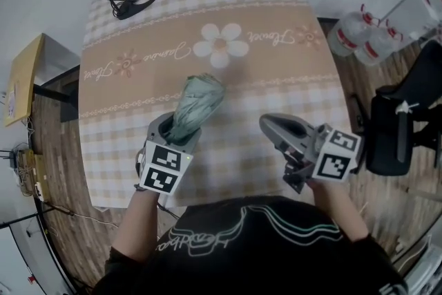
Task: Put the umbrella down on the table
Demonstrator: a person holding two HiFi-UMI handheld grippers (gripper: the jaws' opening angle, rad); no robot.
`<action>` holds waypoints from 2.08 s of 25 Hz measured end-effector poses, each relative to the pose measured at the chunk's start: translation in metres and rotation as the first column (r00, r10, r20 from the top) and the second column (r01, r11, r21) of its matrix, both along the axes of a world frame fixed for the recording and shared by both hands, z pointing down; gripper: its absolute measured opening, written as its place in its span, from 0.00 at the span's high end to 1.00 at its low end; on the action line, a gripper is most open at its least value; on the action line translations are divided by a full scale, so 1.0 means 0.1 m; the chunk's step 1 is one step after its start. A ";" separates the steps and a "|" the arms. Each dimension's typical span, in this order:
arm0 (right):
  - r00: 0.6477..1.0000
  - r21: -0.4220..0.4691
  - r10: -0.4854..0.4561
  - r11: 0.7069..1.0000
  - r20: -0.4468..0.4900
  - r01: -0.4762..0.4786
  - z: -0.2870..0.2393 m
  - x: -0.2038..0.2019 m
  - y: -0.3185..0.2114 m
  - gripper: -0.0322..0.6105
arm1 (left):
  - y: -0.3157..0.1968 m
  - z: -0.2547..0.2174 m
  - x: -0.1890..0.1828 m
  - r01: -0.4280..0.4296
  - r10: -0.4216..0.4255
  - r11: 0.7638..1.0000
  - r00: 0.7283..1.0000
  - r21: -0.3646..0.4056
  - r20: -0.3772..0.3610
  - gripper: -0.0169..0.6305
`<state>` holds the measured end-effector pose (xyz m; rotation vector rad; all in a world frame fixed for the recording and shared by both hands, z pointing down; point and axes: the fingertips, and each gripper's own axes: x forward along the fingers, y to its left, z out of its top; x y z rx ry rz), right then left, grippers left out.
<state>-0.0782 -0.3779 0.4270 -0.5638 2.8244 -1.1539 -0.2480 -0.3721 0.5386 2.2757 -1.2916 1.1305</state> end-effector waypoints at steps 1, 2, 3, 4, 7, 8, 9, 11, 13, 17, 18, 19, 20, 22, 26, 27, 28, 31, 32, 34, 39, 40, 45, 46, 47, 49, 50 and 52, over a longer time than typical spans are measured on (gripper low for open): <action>1.000 -0.007 0.003 1.000 -0.002 -0.003 0.03 0.00 0.00 0.93 | -0.01 0.05 -0.01 -0.007 0.007 1.000 1.000 -0.008 0.011 0.56; 1.000 -0.013 0.006 1.000 -0.004 -0.006 0.07 0.01 0.00 0.93 | -0.02 0.09 -0.01 -0.015 0.015 1.000 1.000 -0.016 0.022 0.56; 1.000 -0.019 0.009 1.000 -0.008 -0.009 0.10 0.01 0.00 0.93 | -0.02 0.14 -0.01 -0.021 0.022 0.999 0.999 -0.027 0.032 0.56; 1.000 -0.023 0.013 1.000 -0.011 -0.013 0.12 0.02 -0.01 0.93 | -0.03 0.20 -0.01 -0.027 0.029 0.999 0.999 -0.040 0.041 0.56; 1.000 -0.031 0.024 0.999 -0.018 -0.024 0.18 0.04 -0.02 0.93 | -0.04 0.37 -0.01 -0.039 0.043 0.996 0.998 -0.080 0.054 0.56; 0.999 -0.034 0.027 0.999 -0.022 -0.027 0.20 0.04 -0.02 0.93 | -0.02 0.43 -0.01 -0.040 0.045 0.995 0.997 -0.096 0.055 0.56; 0.999 -0.037 0.030 0.999 -0.026 -0.031 0.22 0.05 -0.02 0.93 | 0.00 0.49 -0.02 -0.039 0.046 0.993 0.997 -0.113 0.056 0.56; 0.999 -0.046 0.035 0.998 -0.028 -0.036 0.25 0.06 -0.01 0.93 | 0.02 0.60 -0.03 -0.035 0.044 0.989 0.997 -0.143 0.058 0.56; 0.999 -0.055 0.038 0.998 -0.026 -0.039 0.28 0.06 0.00 0.93 | 0.03 0.67 -0.04 -0.030 0.041 0.986 0.997 -0.163 0.063 0.56; 0.998 -0.069 0.052 0.996 -0.020 -0.053 0.33 0.08 -0.01 0.93 | 0.02 0.77 -0.05 -0.029 0.046 0.981 0.995 -0.189 0.083 0.56; 0.998 -0.070 0.056 0.996 -0.018 -0.057 0.33 0.09 -0.02 0.93 | 0.02 0.79 -0.04 -0.031 0.049 0.980 0.995 -0.196 0.089 0.56; 0.998 -0.070 0.060 0.996 -0.015 -0.061 0.34 0.10 -0.02 0.93 | 0.02 0.81 -0.03 -0.032 0.053 0.979 0.994 -0.202 0.095 0.56; 0.998 -0.070 0.064 0.995 -0.013 -0.065 0.34 0.11 -0.02 0.93 | 0.02 0.82 -0.03 -0.035 0.057 0.977 0.993 -0.208 0.103 0.56; 0.998 -0.071 0.070 0.995 -0.008 -0.070 0.34 0.12 -0.02 0.93 | 0.02 0.85 -0.02 -0.043 0.071 0.974 0.990 -0.221 0.119 0.55; 0.997 -0.078 0.072 0.994 -0.008 -0.072 0.36 0.14 0.04 0.93 | 0.03 0.90 -0.01 -0.060 0.099 0.960 0.986 -0.273 0.132 0.55; 0.997 -0.080 0.072 0.994 -0.007 -0.072 0.36 0.15 0.05 0.93 | 0.03 0.91 -0.01 -0.062 0.102 0.957 0.986 -0.285 0.129 0.55; 0.997 -0.080 0.071 0.994 -0.005 -0.071 0.37 0.15 0.07 0.93 | 0.03 0.91 -0.01 -0.063 0.104 0.953 0.987 -0.296 0.126 0.55; 0.997 -0.078 0.072 0.994 0.001 -0.071 0.36 0.17 0.11 0.93 | 0.03 0.93 0.00 -0.059 0.106 0.943 0.986 -0.327 0.130 0.55; 0.998 -0.077 0.070 0.995 0.003 -0.070 0.36 0.18 0.12 0.93 | 0.03 0.93 0.00 -0.056 0.106 0.941 0.985 -0.333 0.135 0.55; 0.998 -0.073 0.064 0.995 0.004 -0.064 0.34 0.18 0.17 0.93 | 0.04 0.94 0.01 -0.051 0.105 0.941 0.984 -0.334 0.144 0.55; 0.999 -0.068 0.049 0.996 -0.006 -0.049 0.31 0.22 0.27 0.93 | 0.04 0.95 -0.01 -0.048 0.101 0.945 0.984 -0.323 0.150 0.54; 0.999 -0.066 0.048 0.997 -0.005 -0.048 0.29 0.23 0.28 0.93 | 0.03 0.95 -0.02 -0.041 0.093 0.947 0.984 -0.317 0.149 0.53; 0.999 -0.052 0.038 0.998 -0.013 -0.038 0.22 0.31 0.37 0.93 | 0.00 0.89 -0.05 -0.002 0.035 0.963 0.992 -0.268 0.118 0.41; 0.999 -0.050 0.036 0.998 -0.016 -0.037 0.21 0.33 0.39 0.93 | 0.01 0.85 -0.06 0.002 0.028 0.966 0.993 -0.258 0.113 0.41; 0.999 -0.047 0.035 0.998 -0.019 -0.036 0.20 0.34 0.41 0.93 | 0.02 0.82 -0.06 0.003 0.026 0.968 0.993 -0.252 0.112 0.41; 0.999 -0.040 0.033 0.999 -0.025 -0.034 0.17 0.37 0.46 0.93 | 0.07 0.74 -0.07 -0.002 0.030 0.969 0.993 -0.247 0.110 0.41; 0.999 -0.036 0.031 0.999 -0.028 -0.032 0.15 0.39 0.49 0.93 | 0.10 0.68 -0.07 0.001 0.025 0.971 0.994 -0.240 0.102 0.41; 0.999 -0.026 0.027 0.999 -0.032 -0.028 0.13 0.42 0.53 0.93 | 0.15 0.55 -0.07 0.027 -0.013 0.976 0.998 -0.216 0.067 0.41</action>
